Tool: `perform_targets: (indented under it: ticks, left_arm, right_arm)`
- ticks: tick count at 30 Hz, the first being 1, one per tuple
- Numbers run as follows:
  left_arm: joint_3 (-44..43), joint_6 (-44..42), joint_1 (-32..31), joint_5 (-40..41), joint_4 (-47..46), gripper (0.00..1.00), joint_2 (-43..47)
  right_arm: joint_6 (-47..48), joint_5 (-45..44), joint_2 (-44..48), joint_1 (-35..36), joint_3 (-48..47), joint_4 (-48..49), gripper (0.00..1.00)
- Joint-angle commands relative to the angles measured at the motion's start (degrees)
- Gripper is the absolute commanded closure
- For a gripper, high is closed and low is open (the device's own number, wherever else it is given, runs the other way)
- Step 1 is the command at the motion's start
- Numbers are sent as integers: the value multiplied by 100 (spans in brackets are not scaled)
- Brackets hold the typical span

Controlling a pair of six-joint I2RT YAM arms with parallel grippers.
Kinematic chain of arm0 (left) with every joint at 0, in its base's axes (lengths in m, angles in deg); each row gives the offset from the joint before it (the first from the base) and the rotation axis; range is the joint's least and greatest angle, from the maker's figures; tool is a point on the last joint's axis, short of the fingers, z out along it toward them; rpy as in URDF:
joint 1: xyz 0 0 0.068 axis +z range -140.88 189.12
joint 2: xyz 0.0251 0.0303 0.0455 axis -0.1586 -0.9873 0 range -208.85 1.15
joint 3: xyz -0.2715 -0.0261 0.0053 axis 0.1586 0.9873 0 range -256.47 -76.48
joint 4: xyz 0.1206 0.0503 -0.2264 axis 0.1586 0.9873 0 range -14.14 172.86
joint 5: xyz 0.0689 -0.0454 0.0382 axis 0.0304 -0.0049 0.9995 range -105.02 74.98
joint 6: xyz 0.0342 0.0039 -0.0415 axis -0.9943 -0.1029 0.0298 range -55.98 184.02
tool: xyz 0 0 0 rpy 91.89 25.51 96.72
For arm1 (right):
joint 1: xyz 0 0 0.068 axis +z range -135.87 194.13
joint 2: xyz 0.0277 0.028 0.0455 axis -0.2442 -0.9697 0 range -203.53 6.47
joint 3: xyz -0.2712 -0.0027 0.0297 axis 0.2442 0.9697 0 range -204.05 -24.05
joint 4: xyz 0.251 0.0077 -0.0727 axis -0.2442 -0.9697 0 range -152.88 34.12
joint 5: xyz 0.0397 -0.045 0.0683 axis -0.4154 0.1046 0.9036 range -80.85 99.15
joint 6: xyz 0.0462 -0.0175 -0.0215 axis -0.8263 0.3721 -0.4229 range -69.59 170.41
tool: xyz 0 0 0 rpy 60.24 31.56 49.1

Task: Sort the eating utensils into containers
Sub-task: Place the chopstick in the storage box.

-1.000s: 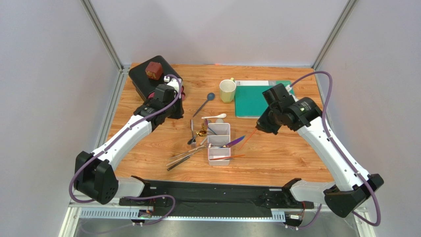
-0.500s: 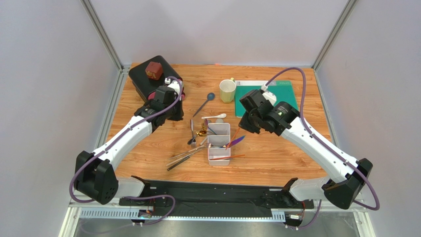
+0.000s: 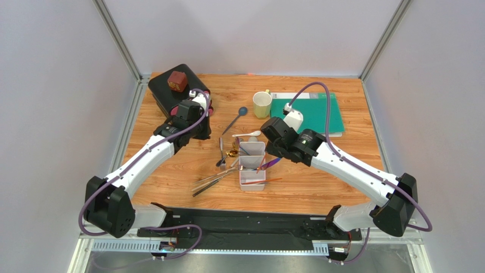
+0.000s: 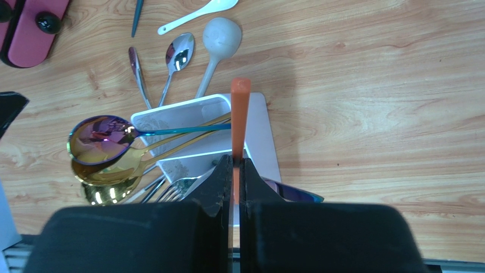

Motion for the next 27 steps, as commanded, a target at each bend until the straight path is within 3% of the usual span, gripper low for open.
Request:
perform_targets:
  ticks: [1,19,27]
  left_arm:
    - [122,-142,28,32,-256,84,247]
    - [280,-168,28,15,-388,84,388]
    - [333,-151,28,-20,-424,85,432]
  right_arm:
    - [-104,-743,101,185,216,499,100]
    - [-869,-1789,40,1319,726,631,100]
    - [-1291,-1984,75,1505,1104,508,100]
